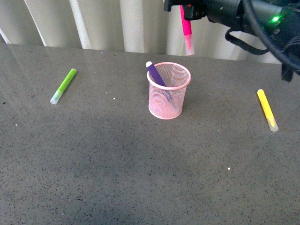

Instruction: Insert purple and pink pens into pink cup

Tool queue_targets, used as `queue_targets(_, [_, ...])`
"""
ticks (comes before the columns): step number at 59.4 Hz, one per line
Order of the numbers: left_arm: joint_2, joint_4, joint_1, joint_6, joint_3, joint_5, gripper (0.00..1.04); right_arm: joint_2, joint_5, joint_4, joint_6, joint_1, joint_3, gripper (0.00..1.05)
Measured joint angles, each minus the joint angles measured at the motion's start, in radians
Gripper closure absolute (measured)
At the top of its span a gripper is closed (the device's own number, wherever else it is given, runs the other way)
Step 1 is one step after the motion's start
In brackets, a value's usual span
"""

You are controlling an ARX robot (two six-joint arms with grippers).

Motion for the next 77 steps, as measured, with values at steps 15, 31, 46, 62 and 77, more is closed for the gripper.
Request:
queue_targets(15, [0.0, 0.0, 0.0, 0.0, 0.0, 0.0, 0.07, 0.094, 0.008, -0.02, 0.003, 0.027, 0.093, 0.93])
queue_targets(31, [0.0, 0.0, 0.0, 0.0, 0.0, 0.0, 0.07, 0.122, -0.001, 0.002, 0.003, 0.029, 0.088, 0.93])
queue_targets(46, [0.0, 0.0, 0.0, 0.0, 0.0, 0.0, 0.07, 0.134, -0.016, 0.016, 0.008, 0.022, 0.079, 0.63])
queue_targets(62, [0.0, 0.0, 0.0, 0.0, 0.0, 0.0, 0.07, 0.138, -0.016, 0.019, 0.017, 0.011, 0.077, 0.14])
queue_targets(77, [0.0, 0.0, 0.0, 0.0, 0.0, 0.0, 0.07, 0.079, 0.065, 0.011, 0.025, -0.03, 0.016, 0.07])
